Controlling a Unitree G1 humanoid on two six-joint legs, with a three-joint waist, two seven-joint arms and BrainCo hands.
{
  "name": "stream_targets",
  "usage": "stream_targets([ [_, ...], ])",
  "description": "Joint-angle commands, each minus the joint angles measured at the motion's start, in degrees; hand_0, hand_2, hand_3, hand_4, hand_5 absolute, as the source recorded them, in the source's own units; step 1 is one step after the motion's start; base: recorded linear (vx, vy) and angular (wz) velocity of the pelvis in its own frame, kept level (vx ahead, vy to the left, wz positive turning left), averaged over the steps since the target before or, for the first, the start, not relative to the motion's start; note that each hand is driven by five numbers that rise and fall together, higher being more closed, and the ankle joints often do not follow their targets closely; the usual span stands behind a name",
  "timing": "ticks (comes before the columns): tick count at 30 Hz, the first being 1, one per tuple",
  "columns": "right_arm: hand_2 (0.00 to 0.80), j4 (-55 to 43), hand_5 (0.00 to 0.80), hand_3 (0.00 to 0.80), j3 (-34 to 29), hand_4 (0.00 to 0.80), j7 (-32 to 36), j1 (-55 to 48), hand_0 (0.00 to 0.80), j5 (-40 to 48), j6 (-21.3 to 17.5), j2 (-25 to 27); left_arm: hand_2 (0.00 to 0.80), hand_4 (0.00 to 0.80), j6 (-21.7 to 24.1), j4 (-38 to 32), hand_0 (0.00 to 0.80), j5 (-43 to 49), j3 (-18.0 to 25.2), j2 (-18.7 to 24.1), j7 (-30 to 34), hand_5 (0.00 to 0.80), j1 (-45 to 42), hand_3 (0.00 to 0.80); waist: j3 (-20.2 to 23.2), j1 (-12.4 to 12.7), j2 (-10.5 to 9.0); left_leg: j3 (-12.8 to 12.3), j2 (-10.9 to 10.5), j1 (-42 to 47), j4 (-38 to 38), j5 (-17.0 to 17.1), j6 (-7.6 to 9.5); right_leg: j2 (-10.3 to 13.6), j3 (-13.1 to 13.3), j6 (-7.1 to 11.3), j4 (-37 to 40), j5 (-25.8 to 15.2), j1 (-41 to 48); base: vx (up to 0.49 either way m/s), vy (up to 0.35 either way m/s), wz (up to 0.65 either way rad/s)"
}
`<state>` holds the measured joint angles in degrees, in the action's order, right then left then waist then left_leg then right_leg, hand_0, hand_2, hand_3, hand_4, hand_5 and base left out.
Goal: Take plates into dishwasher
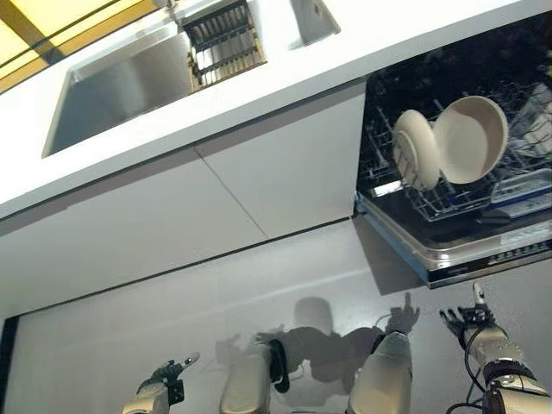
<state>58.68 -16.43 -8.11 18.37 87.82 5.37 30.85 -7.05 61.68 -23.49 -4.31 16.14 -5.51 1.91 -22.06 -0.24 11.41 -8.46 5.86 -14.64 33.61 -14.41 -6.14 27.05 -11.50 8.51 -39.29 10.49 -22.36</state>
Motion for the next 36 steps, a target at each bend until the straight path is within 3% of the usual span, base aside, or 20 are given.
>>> stream_targets([
  [1, 0.000, -6.1, 0.000, 0.000, -1.1, 0.000, 6.4, 5.1, 0.000, 5.3, -4.3, -1.2, 0.000, 0.000, 0.9, -1.3, 0.000, -1.9, -1.3, 1.8, -0.6, 0.000, -3.1, 0.000, 1.0, 2.1, -0.27, -0.7, -1.0, -0.2, 1.0, -0.3, 4.76, -0.8, 0.4, -5.03, -4.1, 5.1, 5.4, 0.029, 0.096, 0.09],
  [9, 0.000, -10.7, 0.000, 0.000, 2.1, 0.000, 13.1, 15.2, 0.000, 4.9, -5.3, -0.3, 0.000, 0.000, -1.1, -3.7, 0.000, -1.9, -2.2, 1.4, -0.5, 0.000, -4.1, 0.000, 2.2, 4.0, 0.38, -0.4, -1.1, 1.1, 3.1, -1.2, 4.73, 0.1, -0.6, -5.33, -6.2, 6.6, 7.3, 0.030, 0.060, 0.03],
  [18, 0.000, -13.2, 0.000, 0.000, 7.0, 0.000, 19.1, 25.7, 0.000, 9.0, -5.1, 4.0, 0.000, 0.000, -3.3, -4.2, 0.000, 0.8, -2.5, 3.6, 0.4, 0.000, -5.2, 0.000, 4.3, 7.2, -1.31, 0.3, 0.7, 4.0, 4.3, -1.6, 4.25, 0.3, -4.3, -4.99, -4.8, 6.4, 13.4, 0.066, -0.020, -0.01],
  [29, 0.000, -10.8, 0.000, 0.000, 7.4, 0.000, 20.2, 26.5, 0.000, 10.3, -4.1, 5.4, 0.000, 0.000, -3.5, -3.5, 0.000, 5.3, -0.6, 5.7, 1.1, 0.000, -7.4, 0.000, 5.8, 9.8, -3.99, 1.1, 2.3, 6.2, 4.4, -1.4, 3.87, -1.4, -7.2, -4.20, -1.4, 5.2, 19.4, 0.086, -0.045, 0.06],
  [36, 0.000, -9.2, 0.000, 0.000, 6.3, 0.000, 18.0, 23.1, 0.000, 5.2, -1.2, 4.8, 0.000, 0.000, -3.1, -3.7, 0.000, 7.3, 0.0, 6.8, 2.0, 0.000, -8.2, 0.000, 6.1, 10.4, -5.39, 1.5, 3.1, 7.2, 2.5, -0.1, 3.45, -2.8, -8.2, -3.36, 2.0, 3.7, 22.2, 0.052, -0.051, 0.07],
])
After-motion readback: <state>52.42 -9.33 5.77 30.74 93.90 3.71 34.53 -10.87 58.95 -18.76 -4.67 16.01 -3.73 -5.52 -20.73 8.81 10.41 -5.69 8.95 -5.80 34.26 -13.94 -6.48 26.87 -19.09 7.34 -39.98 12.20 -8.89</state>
